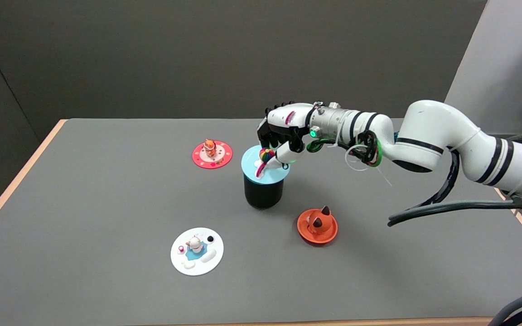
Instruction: Place the cup lid with blue sky onto the cup.
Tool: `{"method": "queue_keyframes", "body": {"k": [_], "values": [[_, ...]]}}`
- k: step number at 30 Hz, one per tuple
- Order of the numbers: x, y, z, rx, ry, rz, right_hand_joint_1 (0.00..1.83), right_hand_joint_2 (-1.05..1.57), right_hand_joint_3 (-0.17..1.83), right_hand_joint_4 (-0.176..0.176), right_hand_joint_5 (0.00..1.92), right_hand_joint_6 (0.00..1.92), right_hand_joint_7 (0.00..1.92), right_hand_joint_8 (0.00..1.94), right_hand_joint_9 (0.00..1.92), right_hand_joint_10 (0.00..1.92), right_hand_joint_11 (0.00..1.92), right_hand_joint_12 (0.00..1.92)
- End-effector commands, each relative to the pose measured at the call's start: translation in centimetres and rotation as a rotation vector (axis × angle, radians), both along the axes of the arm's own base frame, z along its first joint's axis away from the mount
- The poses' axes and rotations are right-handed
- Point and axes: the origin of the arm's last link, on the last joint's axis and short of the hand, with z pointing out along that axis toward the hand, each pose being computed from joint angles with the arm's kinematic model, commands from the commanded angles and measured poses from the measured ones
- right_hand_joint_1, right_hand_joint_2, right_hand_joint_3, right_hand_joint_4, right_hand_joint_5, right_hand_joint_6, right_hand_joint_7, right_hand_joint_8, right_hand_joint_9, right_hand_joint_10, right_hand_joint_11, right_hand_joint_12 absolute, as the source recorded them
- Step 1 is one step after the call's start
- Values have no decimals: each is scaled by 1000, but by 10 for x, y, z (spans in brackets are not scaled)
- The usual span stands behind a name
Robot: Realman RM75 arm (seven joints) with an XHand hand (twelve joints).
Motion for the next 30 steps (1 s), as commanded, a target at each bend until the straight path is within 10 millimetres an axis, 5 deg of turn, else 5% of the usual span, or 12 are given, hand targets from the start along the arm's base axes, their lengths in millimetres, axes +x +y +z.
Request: {"method": "queue_keyframes", "body": {"k": [1, 30], "values": [[0, 0, 1, -3, 2, -3, 1025, 1071, 277, 10, 814, 1274, 563, 1401, 490, 1496, 604, 1265], [-3, 5, -2, 7, -24, -36, 1023, 1069, 274, 19, 818, 1267, 569, 1402, 489, 1499, 608, 1260]]}}
